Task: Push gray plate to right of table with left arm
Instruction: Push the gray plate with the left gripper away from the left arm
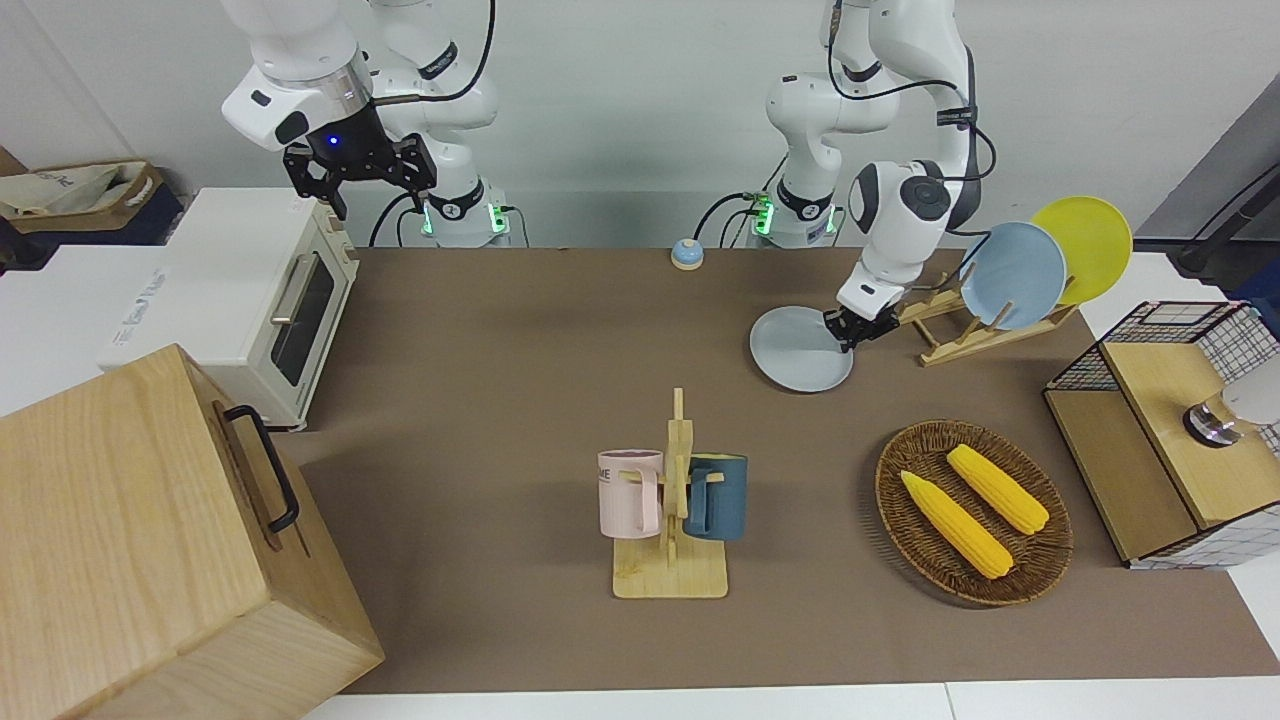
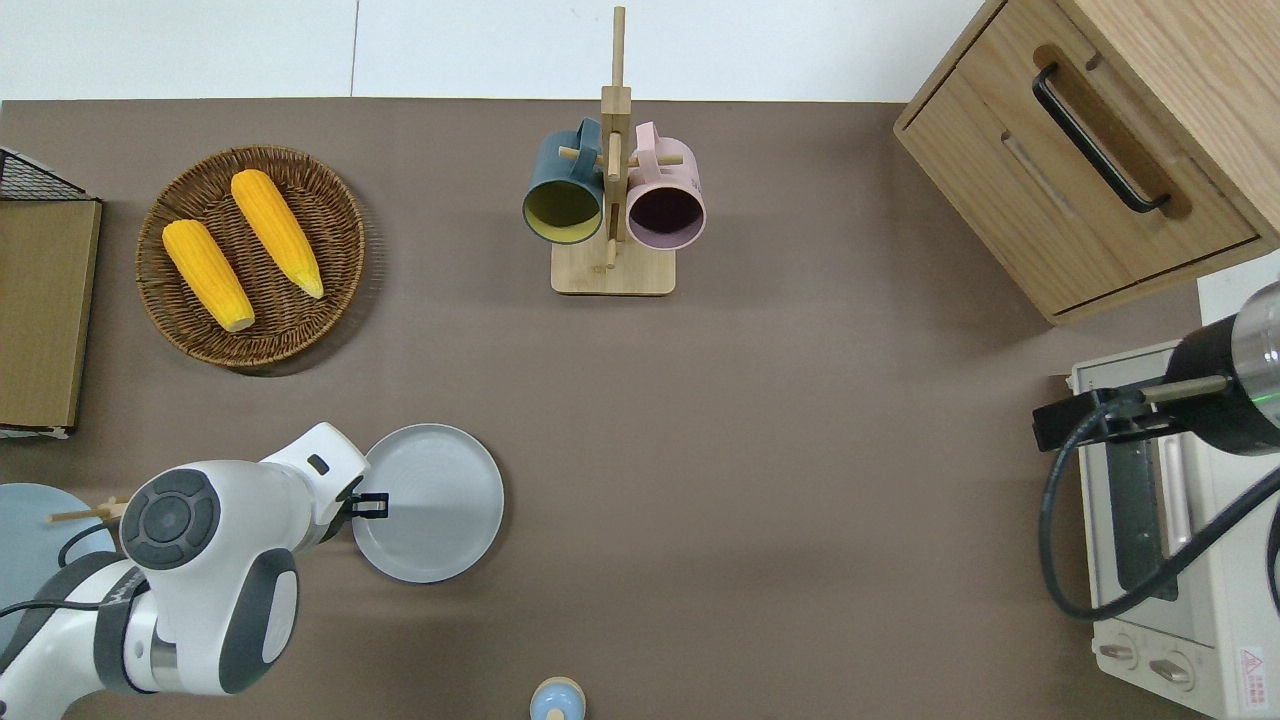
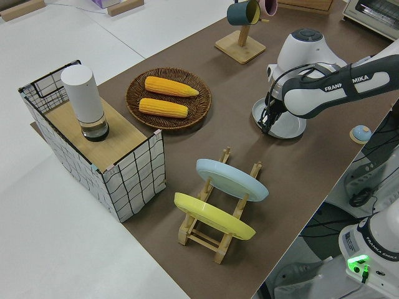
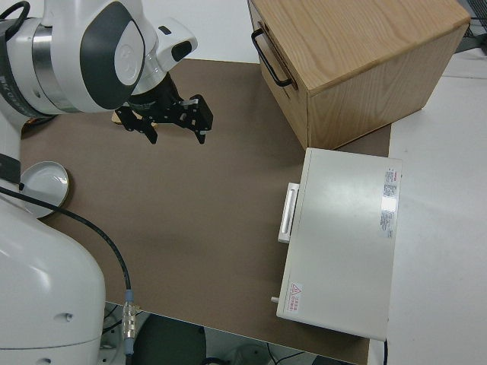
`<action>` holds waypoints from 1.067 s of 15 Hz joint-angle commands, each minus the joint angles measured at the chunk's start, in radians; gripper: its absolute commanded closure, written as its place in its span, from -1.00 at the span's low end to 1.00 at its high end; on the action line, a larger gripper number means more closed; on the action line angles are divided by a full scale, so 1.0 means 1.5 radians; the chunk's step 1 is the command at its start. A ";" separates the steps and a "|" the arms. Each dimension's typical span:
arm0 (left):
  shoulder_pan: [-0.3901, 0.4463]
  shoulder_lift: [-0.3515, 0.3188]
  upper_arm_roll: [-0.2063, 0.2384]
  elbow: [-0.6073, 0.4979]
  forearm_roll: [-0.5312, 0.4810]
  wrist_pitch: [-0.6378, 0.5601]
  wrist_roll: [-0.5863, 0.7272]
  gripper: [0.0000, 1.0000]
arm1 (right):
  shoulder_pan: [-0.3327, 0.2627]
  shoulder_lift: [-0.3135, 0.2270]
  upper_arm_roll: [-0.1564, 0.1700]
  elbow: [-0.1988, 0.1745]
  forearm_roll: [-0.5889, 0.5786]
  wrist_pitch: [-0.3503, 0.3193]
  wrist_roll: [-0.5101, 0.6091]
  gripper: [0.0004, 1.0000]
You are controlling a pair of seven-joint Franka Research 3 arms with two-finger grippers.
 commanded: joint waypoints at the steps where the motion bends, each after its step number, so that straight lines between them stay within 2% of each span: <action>1: -0.041 0.024 0.000 0.000 0.004 0.018 -0.057 1.00 | -0.012 -0.002 0.011 0.006 0.003 -0.010 0.009 -0.97; 11: -0.141 0.039 -0.001 0.022 -0.002 0.023 -0.180 1.00 | -0.012 -0.002 0.011 0.006 0.003 -0.010 0.008 -0.97; 14: -0.183 0.054 0.000 0.034 -0.019 0.029 -0.211 1.00 | -0.012 -0.002 0.011 0.006 0.003 -0.010 0.008 -0.97; 16: -0.217 0.081 -0.001 0.049 -0.019 0.051 -0.251 1.00 | -0.013 -0.002 0.011 0.006 0.003 -0.010 0.008 -0.97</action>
